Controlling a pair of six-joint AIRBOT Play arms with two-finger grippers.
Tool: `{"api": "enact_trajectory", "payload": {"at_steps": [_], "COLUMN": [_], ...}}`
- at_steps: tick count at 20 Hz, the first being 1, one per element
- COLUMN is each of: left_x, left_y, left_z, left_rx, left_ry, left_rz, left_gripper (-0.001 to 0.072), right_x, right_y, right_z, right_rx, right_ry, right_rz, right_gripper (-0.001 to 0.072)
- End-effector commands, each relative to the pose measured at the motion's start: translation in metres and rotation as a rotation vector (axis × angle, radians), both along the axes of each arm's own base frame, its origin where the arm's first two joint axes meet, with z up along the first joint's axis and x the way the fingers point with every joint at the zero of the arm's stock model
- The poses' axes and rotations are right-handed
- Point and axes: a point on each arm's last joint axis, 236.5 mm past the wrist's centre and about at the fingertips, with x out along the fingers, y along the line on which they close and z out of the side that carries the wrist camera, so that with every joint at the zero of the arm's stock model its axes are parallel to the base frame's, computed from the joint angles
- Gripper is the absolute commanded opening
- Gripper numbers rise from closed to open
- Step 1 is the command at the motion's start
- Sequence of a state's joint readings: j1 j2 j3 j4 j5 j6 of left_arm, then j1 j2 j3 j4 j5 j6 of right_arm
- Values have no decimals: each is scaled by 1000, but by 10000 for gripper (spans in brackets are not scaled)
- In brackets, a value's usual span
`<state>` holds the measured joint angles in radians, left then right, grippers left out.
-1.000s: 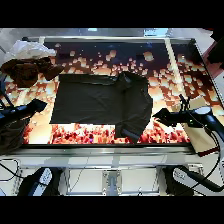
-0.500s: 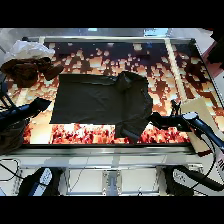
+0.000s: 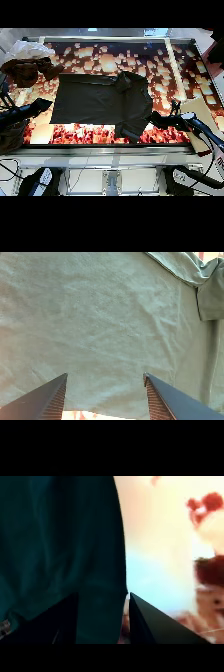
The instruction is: Fold the shirts.
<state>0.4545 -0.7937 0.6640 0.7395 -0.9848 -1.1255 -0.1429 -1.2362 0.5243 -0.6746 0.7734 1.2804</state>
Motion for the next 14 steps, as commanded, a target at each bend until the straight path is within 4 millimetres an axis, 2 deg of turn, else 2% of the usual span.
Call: {"api": "enact_trajectory", "payload": {"at_steps": [1, 5, 6, 7, 9, 10, 12, 14], "left_x": [0, 0, 0, 1, 3, 3, -5, -27], "left_y": [0, 0, 1, 2, 6, 15, 48, 69], "left_z": [0, 0, 0, 1, 0, -4, -31, -65], "left_rx": [1, 2, 4, 5, 17, 29, 29, 17], "left_ry": [-1, -2, -3, -5, -10, 8, 122, 254], "left_rz": [0, 1, 3, 5, 19, 65, 265, 427], "left_gripper": [549, 549, 549, 549, 549, 549, 549, 549], "right_x": [-5, 4, 5, 7, 10, 11, 12, 10], "right_y": [14, 22, 23, 24, 31, 34, 37, 42], "right_z": [-14, -16, -15, -13, -5, 0, 8, 19], "right_rx": [16, 13, 24, 33, 60, 75, 87, 94], "right_ry": [44, 22, 22, 15, -20, -37, -56, -88], "right_rz": [14, -6, -19, -19, 6, 14, 24, 61], "right_gripper": [373, 364, 277, 42, 27, 27, 27, 27]}}
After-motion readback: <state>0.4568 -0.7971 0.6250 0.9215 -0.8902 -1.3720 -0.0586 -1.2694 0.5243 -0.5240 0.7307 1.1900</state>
